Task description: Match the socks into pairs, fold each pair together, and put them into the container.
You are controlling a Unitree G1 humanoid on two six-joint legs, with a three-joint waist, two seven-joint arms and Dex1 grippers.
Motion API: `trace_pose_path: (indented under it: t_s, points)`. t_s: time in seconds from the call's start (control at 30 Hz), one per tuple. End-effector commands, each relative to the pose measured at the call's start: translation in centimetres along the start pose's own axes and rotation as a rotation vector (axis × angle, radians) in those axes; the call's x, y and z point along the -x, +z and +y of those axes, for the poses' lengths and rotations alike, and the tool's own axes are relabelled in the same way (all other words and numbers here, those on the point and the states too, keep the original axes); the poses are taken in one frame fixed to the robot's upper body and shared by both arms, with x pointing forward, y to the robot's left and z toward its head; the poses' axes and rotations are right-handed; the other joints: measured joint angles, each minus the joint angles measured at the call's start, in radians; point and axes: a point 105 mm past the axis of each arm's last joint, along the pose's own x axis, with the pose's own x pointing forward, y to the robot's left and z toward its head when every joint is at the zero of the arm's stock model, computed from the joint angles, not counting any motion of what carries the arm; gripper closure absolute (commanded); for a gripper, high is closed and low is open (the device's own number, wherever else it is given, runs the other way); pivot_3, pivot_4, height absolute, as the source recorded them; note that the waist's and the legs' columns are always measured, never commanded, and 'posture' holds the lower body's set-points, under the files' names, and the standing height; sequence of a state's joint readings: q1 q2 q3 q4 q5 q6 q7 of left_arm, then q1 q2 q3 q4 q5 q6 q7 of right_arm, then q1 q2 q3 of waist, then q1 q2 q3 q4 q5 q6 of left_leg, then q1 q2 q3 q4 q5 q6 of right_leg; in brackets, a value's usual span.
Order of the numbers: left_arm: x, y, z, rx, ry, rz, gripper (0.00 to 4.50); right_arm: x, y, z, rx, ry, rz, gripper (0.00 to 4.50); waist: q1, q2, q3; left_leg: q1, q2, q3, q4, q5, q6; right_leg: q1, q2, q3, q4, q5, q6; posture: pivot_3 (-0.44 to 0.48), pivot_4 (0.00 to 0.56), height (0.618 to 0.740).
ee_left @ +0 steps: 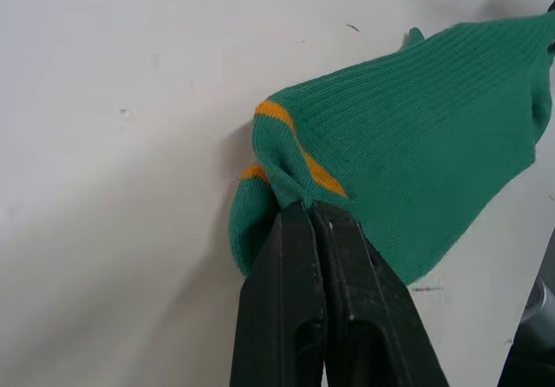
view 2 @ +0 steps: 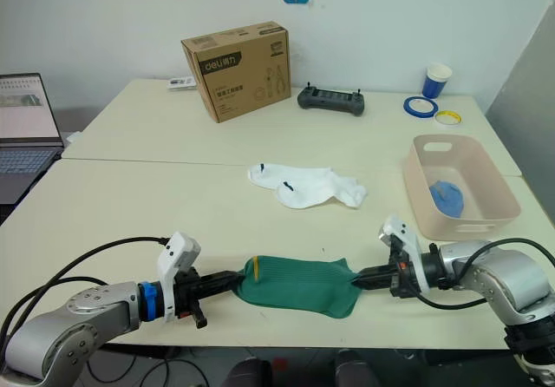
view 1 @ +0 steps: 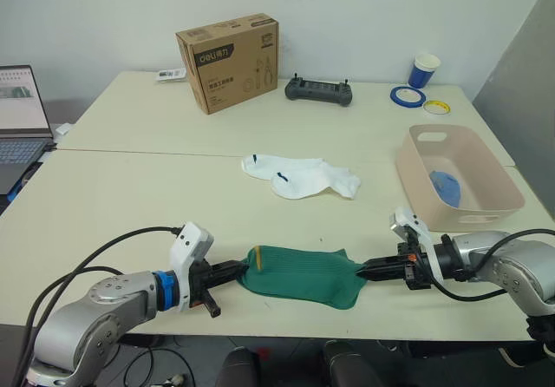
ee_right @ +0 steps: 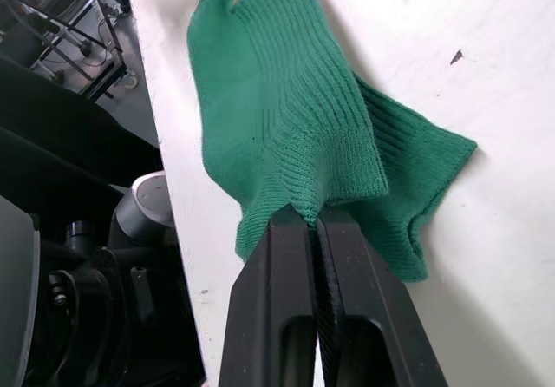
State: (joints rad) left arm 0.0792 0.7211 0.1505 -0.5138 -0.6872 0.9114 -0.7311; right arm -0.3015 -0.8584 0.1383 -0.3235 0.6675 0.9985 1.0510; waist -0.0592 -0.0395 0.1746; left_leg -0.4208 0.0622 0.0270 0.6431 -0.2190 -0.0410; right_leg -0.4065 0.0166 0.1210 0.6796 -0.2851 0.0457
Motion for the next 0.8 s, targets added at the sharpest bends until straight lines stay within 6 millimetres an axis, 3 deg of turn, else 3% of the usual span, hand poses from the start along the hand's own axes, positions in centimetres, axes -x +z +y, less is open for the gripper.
trace_pose_path:
  t_s: [0.03,0.33,0.47,0.63,0.73,0.8]
  points:
    - [0.2,0.1,-0.3,-0.027,-0.011,-0.001,4.47,-0.2,0.6,-0.3,0.053,-0.009,-0.016,4.50,0.000,0.000,0.000,0.000,0.000,0.000,0.000,0.000,0.000,0.000,0.000,0.000,0.000,0.000,0.000,0.000,0.150,0.740]
    - [0.0,-0.3,-0.3,-0.017,-0.004,-0.002,4.47,-0.8,0.2,-0.2,0.087,0.015,0.015,4.50,0.000,0.000,0.000,0.000,0.000,0.000,0.000,0.000,0.000,0.000,0.000,0.000,0.000,0.000,0.000,0.000,0.150,0.740]
    - [0.0,-0.5,-0.4,-0.013,-0.008,0.001,4.50,-0.4,0.4,-0.2,0.087,0.015,0.011,3.51,0.000,0.000,0.000,0.000,0.000,0.000,0.000,0.000,0.000,0.000,0.000,0.000,0.000,0.000,0.000,0.000,0.150,0.740]
    - [0.0,-0.8,-0.5,-0.012,-0.015,0.007,4.50,1.0,1.9,0.0,0.027,0.045,-0.061,1.86,0.000,0.000,0.000,0.000,0.000,0.000,0.000,0.000,0.000,0.000,0.000,0.000,0.000,0.000,0.000,0.000,0.150,0.740]
    - [-0.1,-0.8,-0.5,-0.013,-0.017,0.007,4.50,1.5,3.1,-1.6,-0.005,-0.026,-0.128,1.86,-0.001,0.000,0.000,0.000,0.000,0.000,0.000,0.000,0.000,0.000,0.000,0.000,0.000,0.000,0.000,0.000,0.150,0.740]
    - [-0.2,-0.8,-0.5,-0.014,-0.019,0.008,4.50,1.3,2.8,-2.8,0.017,-0.090,-0.107,1.86,-0.001,0.000,0.000,0.001,0.000,0.000,0.000,0.000,0.000,0.000,0.000,0.000,0.000,0.001,-0.001,0.000,0.150,0.740]
